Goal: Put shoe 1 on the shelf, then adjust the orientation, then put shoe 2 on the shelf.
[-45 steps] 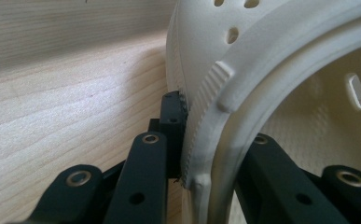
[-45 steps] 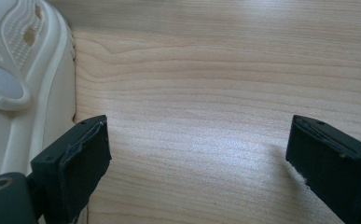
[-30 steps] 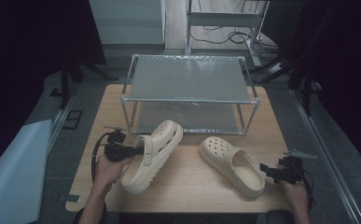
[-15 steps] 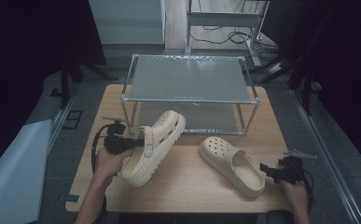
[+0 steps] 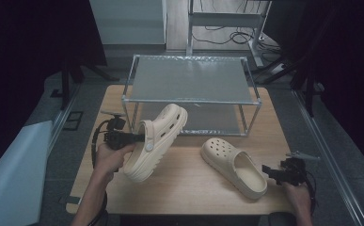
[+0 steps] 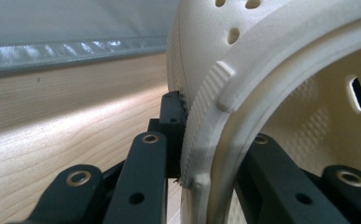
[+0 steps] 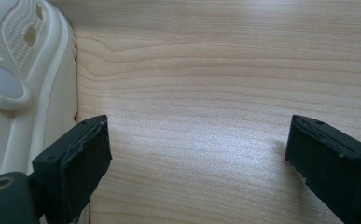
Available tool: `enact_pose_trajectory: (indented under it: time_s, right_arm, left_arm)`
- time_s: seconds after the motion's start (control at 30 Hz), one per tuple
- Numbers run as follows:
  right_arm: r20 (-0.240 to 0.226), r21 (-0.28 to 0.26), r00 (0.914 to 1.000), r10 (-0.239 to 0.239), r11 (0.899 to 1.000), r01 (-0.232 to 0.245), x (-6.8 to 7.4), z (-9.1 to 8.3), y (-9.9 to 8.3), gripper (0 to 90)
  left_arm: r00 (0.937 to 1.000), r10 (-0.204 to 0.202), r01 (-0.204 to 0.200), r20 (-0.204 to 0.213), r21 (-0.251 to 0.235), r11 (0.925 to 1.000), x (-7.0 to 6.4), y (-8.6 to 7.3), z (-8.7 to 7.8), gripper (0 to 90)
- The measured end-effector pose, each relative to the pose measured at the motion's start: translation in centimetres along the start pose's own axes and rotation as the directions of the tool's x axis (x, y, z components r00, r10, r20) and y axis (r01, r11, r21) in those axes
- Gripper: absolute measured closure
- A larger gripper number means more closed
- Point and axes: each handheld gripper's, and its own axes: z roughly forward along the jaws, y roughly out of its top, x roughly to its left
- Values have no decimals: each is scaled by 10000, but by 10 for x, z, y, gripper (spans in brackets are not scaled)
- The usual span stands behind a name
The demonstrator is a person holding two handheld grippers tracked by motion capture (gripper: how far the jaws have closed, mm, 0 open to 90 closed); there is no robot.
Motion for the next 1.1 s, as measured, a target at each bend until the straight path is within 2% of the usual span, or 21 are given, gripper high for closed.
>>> enact_pose_trajectory:
  time_s: [0.17, 0.53, 1.1]
  right_arm:
    - [-18, -24, 10000, 72, 10000, -72, -1, 0, 0, 68]
    - [-23, -38, 9999, 105, 9999, -105, -1, -1, 0, 70]
    - [-25, -52, 9998, 196, 9998, -196, -2, -1, 0, 70]
  left_arm:
    - [10000, -7, 8, 85, -77, 10000, -7, 9, -4, 773]
    - [9993, -281, 289, 248, -322, 9991, -17, 31, -8, 773]
    - [9966, -734, 759, 375, -695, 9947, -19, 55, -11, 773]
